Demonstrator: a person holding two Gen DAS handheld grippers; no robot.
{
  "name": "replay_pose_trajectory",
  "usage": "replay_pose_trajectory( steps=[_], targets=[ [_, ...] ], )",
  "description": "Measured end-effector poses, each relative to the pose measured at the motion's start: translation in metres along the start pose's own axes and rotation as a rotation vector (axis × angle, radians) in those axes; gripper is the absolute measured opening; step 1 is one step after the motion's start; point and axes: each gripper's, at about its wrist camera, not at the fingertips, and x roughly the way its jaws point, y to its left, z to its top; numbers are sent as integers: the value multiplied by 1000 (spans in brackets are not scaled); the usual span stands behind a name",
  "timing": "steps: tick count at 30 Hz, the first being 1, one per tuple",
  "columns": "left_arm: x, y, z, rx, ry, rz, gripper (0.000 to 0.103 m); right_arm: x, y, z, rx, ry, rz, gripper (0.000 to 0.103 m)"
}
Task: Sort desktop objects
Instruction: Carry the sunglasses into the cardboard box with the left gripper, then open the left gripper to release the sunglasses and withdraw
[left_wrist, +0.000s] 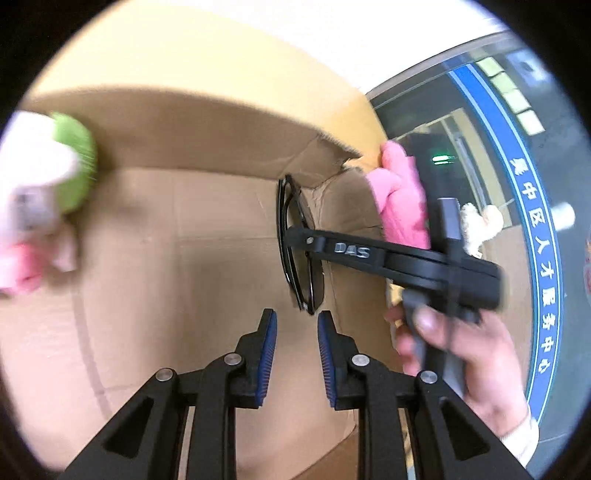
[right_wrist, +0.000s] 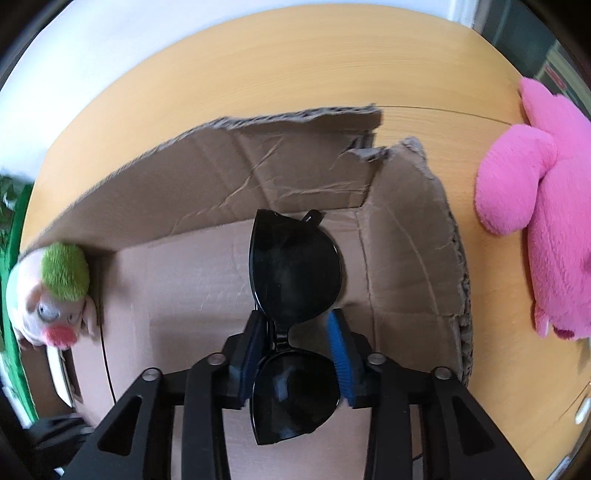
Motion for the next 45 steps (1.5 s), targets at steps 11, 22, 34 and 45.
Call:
replay_pose_trajectory(
  steps=[11,22,34,45],
  targets=[
    [-124,-5,-57,100,-222,115,28,-48,41,-23,-166,-103,-78,74],
    [-148,49,-125,69,-243,266,28,-11,47,-28,-170,14,220,71],
    [-153,78,-165,70,-280,347,28,-39,44,-45,-195,-84,225,72],
    [-159,89,-209,83,-322,416,28,-185,21,-181,-303,-299,352,80]
  ],
)
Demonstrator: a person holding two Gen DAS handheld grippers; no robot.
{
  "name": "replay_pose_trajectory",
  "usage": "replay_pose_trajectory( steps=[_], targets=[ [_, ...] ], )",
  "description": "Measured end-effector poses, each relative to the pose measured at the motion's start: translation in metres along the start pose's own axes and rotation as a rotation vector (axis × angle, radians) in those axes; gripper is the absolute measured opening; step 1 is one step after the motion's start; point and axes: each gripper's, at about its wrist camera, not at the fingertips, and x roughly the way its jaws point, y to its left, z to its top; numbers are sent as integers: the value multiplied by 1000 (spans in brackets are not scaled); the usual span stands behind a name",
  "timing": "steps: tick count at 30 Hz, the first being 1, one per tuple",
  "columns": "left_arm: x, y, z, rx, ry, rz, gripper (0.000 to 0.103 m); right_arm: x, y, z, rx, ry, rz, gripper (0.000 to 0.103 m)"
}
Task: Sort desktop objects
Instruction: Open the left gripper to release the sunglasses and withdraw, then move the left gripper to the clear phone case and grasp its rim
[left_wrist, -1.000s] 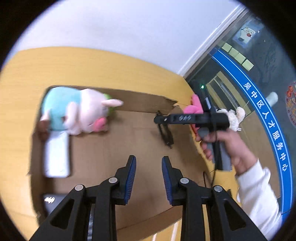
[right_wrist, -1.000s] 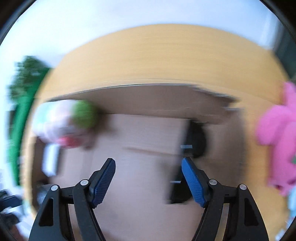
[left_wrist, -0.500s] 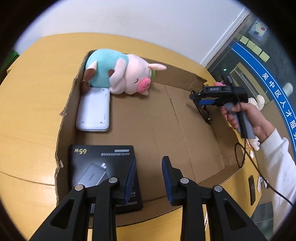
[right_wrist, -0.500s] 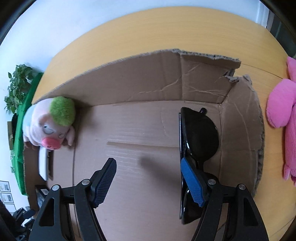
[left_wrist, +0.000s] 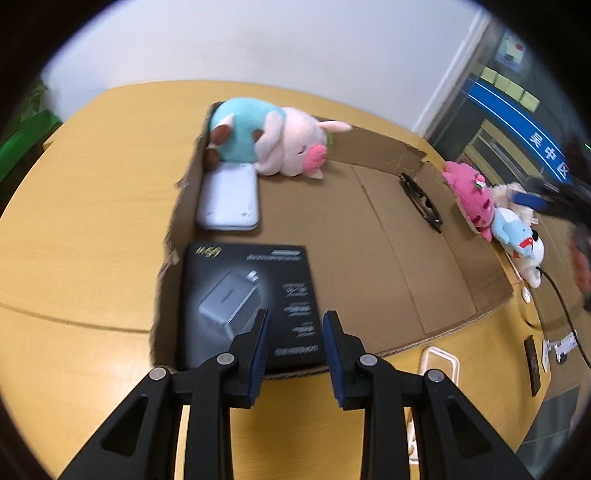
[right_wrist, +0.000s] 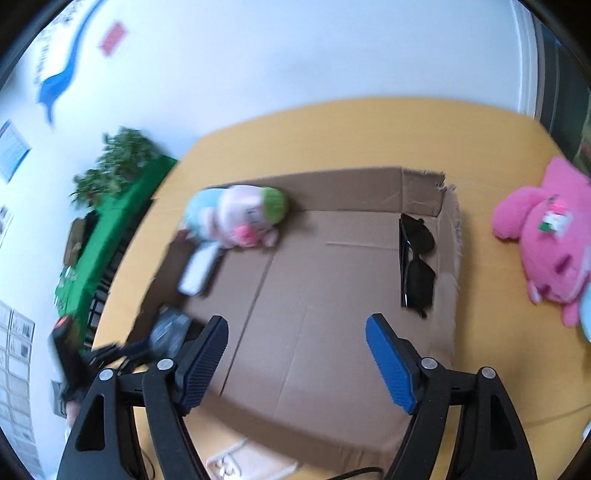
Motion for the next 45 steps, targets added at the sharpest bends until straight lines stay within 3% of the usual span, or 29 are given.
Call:
replay_pose_trajectory(
  steps=[4,10,13,20,22,25,27,29,31,35,39,42,45],
  targets=[
    [-2,3,-5,2,-47,0,28,-48,18,-50,-56,-77,-52,89],
    [-1,6,-3,-17,-46,1,28,7,2,-109,15,13,-72,87],
    [-1,13,-2,-46,-25,5,26,29,-7,-128,44,14,-68,84],
    [-21,14,-9,-39,-45,63,26,21,8,-145,-5,-16,-84,83],
    [-38,8,-13,-37,-61,47,27,8,18,-149,-34,-45,-86,84],
    [-62,-6,-27,-11,-79,-4,36,-12,37,-161,-115,-75,-3,84],
    [-73,-23,-45,21,-94,-38,53,-9,46,-170,-163,-53,36,84],
    [-70,-36,-59,51,-65,-70,53,11,49,-182,-197,-5,24,82],
    [-60,-50,-78,59,-11,-98,53,39,43,-188,-192,60,6,67],
    [-36,-63,-115,-1,92,-182,53,73,24,-189,-167,99,-21,55],
    [-22,-67,-145,-83,145,-234,51,87,16,-193,-163,121,-49,22],
    [-14,-71,-160,-131,182,-255,43,86,21,-208,-157,104,-85,18],
    [-9,-65,-170,-202,193,-240,43,75,29,-234,-108,84,-93,18]
  ],
)
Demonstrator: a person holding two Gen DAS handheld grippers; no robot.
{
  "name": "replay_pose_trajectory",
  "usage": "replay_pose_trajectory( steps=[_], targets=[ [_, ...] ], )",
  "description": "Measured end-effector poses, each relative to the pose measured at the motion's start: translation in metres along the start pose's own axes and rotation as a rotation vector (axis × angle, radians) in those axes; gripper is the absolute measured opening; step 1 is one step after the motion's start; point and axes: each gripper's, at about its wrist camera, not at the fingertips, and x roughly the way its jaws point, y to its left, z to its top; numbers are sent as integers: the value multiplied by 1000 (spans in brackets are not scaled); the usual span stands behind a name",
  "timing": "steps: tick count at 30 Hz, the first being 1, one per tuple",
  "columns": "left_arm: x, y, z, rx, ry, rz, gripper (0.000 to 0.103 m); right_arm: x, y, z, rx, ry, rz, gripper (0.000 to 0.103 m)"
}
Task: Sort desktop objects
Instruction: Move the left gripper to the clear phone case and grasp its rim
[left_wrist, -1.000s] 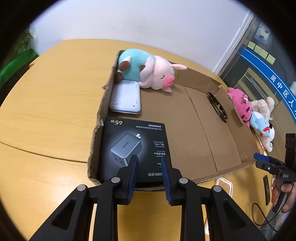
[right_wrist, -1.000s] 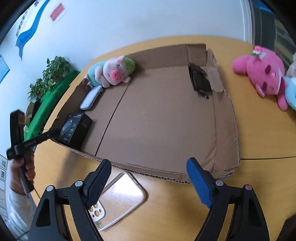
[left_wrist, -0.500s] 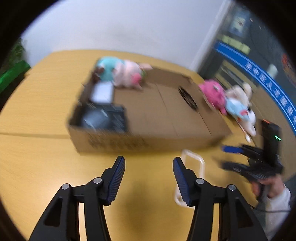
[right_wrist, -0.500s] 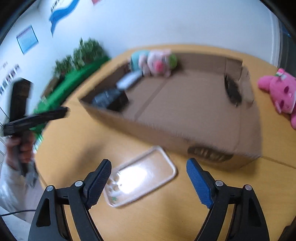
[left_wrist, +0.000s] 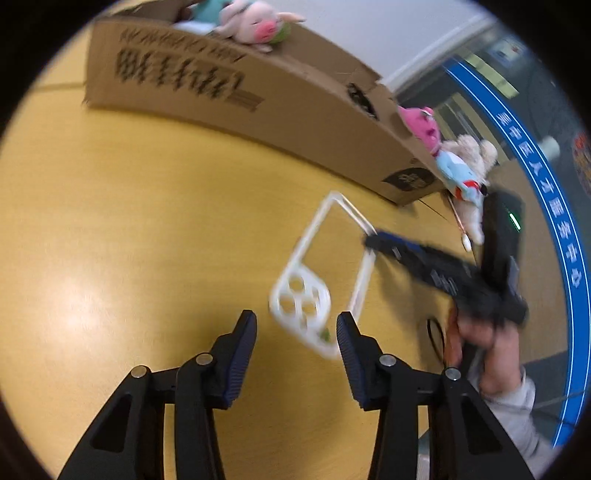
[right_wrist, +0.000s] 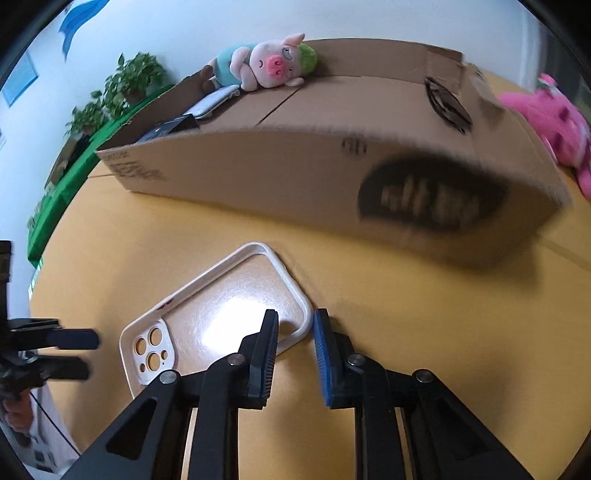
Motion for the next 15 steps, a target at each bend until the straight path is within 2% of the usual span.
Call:
replay_pose_trajectory(
  steps=[2,5,6,11,13,14,15],
  targets=[
    [2,3,-4,-24,8,11,39,-9,12,-24,17,-8,33,18],
    [3,8,-7,-13,16,57,16,-21,23,-50,49,-7,59,19],
    [2,11,-7,-15,10,60,14,-23,24,-56,59,-4,72,20],
    [-9,11,-6,-2,0,106,14,-35,27,-65,49,1,70,24],
    [-20,11,-8,-1,-8,95,14,-37,29,-60,22,-13,74,35],
    [-25,10,-11,2,-2,99,17,-37,30,-57,9,-19,70,35],
    [-28,9,-14,7,12,110,26,-35,31,-52,-4,-21,64,35]
  ],
)
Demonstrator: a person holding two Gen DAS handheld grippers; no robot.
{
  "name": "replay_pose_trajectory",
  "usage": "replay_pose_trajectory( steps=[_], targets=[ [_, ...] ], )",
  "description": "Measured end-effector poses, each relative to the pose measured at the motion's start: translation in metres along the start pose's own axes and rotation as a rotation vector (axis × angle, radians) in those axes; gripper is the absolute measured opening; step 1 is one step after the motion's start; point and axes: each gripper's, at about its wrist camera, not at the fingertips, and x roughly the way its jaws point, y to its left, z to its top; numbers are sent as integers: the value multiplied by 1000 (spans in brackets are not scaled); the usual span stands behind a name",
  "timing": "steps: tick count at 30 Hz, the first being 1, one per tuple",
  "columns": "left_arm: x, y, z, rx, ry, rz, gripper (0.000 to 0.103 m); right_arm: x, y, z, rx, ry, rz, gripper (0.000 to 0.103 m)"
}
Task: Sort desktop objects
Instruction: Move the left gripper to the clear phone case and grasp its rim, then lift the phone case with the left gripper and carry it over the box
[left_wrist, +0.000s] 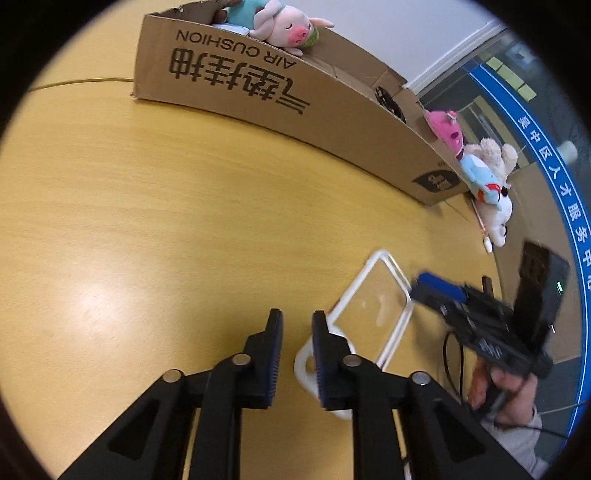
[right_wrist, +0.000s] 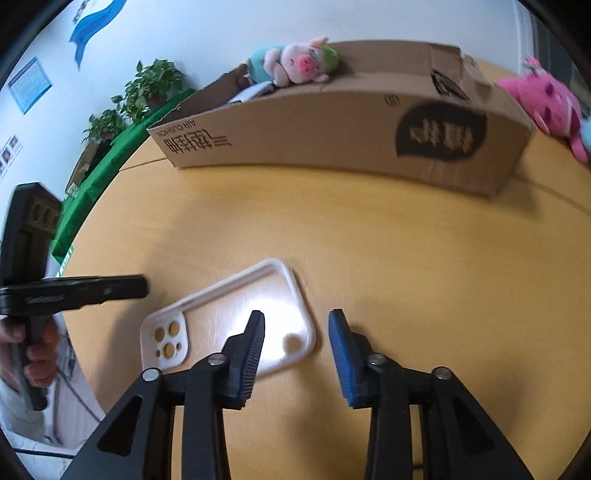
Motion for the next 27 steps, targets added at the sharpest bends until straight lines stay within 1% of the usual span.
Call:
replay_pose_trajectory(
  steps=[2,3,4,5,6,7,8,9,11,12,13,14,15,16,17,19,20,22,24,25,27],
  targets=[
    [0,-3,-6,7,19,21,36,11,3,4,-30,31,-14,31],
    [2,-3,-12,1,30,19,39,16,4,5,-36,48,-21,20],
    [7,-5,-15,-10,44,7,40,15,5,4,-53,37,-39,11],
    [13,-8,-18,-21,68,-7,40,15,5,3,-57,36,-51,9],
    [17,-9,-22,-32,80,-20,40,15,4,2,-47,35,-57,8],
    [17,-12,-25,-28,54,-28,40,13,-3,0,-14,23,-64,8],
    [20,-15,-27,-23,57,-23,39,10,-7,-3,3,14,-80,8],
    [22,-18,-27,-13,44,-21,39,6,-12,-7,33,-3,-116,7],
    [24,-21,-26,-6,32,-14,36,-1,-22,-16,100,-28,-128,7],
    [27,-24,-24,7,35,-3,29,-5,-24,-22,129,-41,-125,7],
    [28,-25,-22,16,38,5,25,-8,-24,-29,147,-53,-125,7],
    [31,-26,-19,25,42,9,18,-11,-22,-35,149,-57,-121,7],
    [33,-27,-17,26,44,6,15,-13,-18,-40,143,-59,-112,7],
    [33,-28,-13,31,35,13,15,-15,-12,-44,127,-56,-110,8],
    [34,-29,-11,39,30,22,15,-15,-8,-46,111,-56,-132,9],
    [35,-28,-6,49,25,30,12,-16,-4,-49,100,-59,-149,9],
    [35,-27,-5,53,25,37,9,-17,-6,-49,108,-59,-144,9],
    [33,-26,-2,60,19,43,8,-18,-7,-50,109,-57,-136,8],
    [26,-27,0,80,-5,70,6,-18,-4,-48,100,-60,-122,7],
    [20,-28,5,84,-23,66,6,-21,-2,-46,88,-71,-117,7],
    [2,-34,15,106,-72,51,6,-34,3,-40,69,-123,-113,7]
  ],
)
